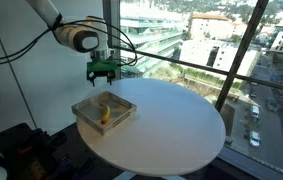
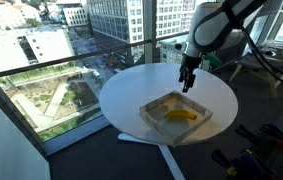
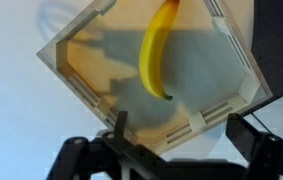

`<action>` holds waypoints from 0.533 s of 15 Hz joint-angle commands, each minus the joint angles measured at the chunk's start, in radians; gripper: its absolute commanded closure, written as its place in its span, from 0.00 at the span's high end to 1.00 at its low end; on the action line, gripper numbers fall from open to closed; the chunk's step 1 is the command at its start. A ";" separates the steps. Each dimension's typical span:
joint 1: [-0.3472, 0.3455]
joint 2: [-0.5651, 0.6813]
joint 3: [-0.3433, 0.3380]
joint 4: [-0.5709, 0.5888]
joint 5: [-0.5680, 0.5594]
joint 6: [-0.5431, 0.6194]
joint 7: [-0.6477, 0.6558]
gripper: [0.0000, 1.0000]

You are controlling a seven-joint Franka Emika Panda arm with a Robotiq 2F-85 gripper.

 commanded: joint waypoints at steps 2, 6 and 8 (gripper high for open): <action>-0.032 0.035 0.015 0.024 0.017 -0.002 -0.041 1.00; -0.038 0.067 0.016 0.031 0.002 0.003 -0.031 1.00; -0.038 0.086 0.016 0.039 -0.011 0.012 -0.021 1.00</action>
